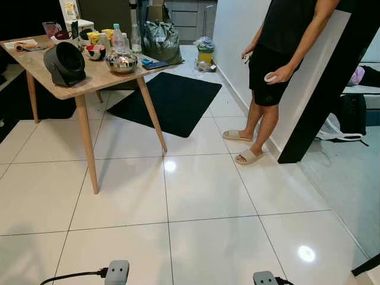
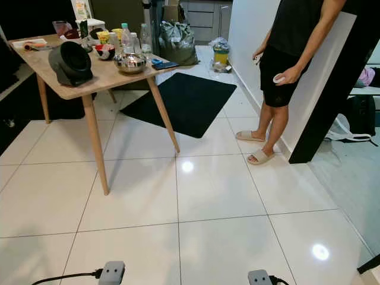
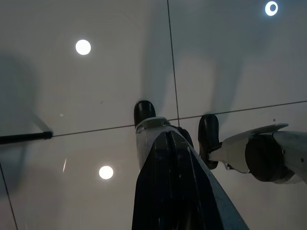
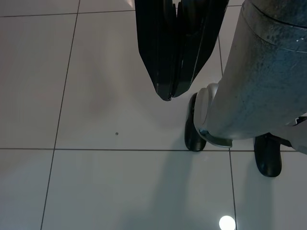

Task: Restocking fridge

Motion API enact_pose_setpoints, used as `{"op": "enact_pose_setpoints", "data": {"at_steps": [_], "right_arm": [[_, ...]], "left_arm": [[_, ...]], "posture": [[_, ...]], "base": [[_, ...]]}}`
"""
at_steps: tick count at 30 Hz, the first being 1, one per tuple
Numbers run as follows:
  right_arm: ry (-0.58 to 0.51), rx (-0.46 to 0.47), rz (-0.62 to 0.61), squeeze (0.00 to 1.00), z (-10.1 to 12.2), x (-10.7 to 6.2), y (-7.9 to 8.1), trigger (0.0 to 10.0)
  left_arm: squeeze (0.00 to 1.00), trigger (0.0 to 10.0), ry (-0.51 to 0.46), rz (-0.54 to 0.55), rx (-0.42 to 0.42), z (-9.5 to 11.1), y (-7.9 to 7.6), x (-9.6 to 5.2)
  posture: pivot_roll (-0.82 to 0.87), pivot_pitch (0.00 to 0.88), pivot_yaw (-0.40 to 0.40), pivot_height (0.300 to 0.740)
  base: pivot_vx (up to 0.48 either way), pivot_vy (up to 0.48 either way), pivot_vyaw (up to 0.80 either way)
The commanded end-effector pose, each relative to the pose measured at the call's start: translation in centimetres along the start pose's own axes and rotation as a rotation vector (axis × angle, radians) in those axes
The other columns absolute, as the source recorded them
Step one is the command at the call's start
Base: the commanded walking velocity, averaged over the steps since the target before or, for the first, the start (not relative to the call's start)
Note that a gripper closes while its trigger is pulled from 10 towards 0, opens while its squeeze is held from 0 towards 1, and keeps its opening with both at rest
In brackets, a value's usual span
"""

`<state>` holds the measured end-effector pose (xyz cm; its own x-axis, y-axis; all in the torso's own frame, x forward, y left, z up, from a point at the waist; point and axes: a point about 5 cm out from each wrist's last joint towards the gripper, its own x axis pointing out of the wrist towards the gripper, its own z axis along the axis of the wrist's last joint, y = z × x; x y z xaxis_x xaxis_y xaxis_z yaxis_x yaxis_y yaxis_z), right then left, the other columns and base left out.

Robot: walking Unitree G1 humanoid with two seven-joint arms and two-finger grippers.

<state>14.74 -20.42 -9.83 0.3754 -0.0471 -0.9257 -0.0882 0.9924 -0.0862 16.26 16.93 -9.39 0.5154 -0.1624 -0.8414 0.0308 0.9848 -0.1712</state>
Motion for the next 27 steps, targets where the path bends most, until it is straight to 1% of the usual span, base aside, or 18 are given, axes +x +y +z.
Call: {"op": "enact_pose_setpoints", "data": {"at_steps": [1, 27], "right_arm": [[-0.004, -0.011, -0.005, 0.0, 0.07, -0.04, -0.36, 10.0], [0.002, 0.0, -0.003, 0.0, -0.16, -0.03, -0.2, 10.0]], "left_arm": [[0.0, 10.0, 0.008, -0.014, 0.001, -0.31, -0.49, 0.07], [0.0, 10.0, 0.014, -0.021, 0.006, -0.51, -0.36, -0.01]], "posture": [[0.04, 0.0, -0.034, 0.74], [0.04, 0.0, -0.023, 0.74]], "base": [[0.251, 0.0, 0.0], [0.274, 0.0, 0.0]]}}
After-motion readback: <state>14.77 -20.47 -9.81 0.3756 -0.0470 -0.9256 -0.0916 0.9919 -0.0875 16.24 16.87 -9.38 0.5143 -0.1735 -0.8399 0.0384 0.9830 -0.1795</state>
